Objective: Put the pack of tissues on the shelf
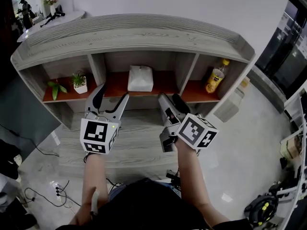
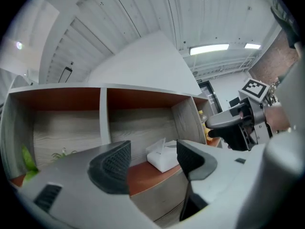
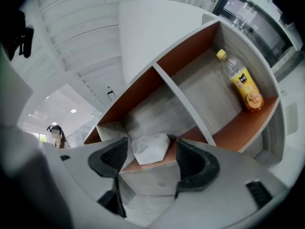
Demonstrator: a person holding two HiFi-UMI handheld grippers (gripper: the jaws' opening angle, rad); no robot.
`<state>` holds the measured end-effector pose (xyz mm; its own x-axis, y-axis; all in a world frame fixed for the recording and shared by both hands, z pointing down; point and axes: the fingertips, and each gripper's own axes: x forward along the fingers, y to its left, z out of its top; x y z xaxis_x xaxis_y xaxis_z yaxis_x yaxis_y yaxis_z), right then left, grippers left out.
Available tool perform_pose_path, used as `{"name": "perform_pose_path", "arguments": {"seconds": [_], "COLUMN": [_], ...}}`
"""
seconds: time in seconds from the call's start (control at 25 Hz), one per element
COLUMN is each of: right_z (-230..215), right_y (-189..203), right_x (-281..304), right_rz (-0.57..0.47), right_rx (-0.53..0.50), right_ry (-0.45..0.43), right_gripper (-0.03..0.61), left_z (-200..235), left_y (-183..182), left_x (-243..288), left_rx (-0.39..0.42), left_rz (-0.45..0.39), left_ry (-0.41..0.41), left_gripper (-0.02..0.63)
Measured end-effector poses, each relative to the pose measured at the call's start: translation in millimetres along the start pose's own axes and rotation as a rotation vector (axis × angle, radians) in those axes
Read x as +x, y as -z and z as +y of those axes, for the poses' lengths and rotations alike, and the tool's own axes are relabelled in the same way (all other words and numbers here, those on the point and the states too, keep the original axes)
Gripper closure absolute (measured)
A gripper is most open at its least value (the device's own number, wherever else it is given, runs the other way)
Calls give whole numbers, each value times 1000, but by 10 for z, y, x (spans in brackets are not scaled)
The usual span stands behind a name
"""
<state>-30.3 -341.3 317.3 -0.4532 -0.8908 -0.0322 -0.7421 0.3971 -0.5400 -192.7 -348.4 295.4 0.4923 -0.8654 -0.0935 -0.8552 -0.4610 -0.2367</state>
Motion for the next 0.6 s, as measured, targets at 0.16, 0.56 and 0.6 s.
{"name": "perform_pose_path", "arguments": {"seconds": [0.16, 0.56, 0.6], "right_z": [33, 183, 185], "right_y": [-81, -253, -280], "right_x": [-18, -103, -122], "right_rz": [-23, -82, -92], "right_rx": [-162, -479, -504], "right_ry": [42, 36, 41], "right_gripper": [249, 274, 280], "left_z": [85, 141, 152], "left_y": [13, -68, -81], "left_x": [-78, -136, -143], "left_rx": [7, 25, 27], "left_rz": [-11, -58, -65], "left_ry": [-31, -48, -54], "left_gripper": [325, 327, 327]}}
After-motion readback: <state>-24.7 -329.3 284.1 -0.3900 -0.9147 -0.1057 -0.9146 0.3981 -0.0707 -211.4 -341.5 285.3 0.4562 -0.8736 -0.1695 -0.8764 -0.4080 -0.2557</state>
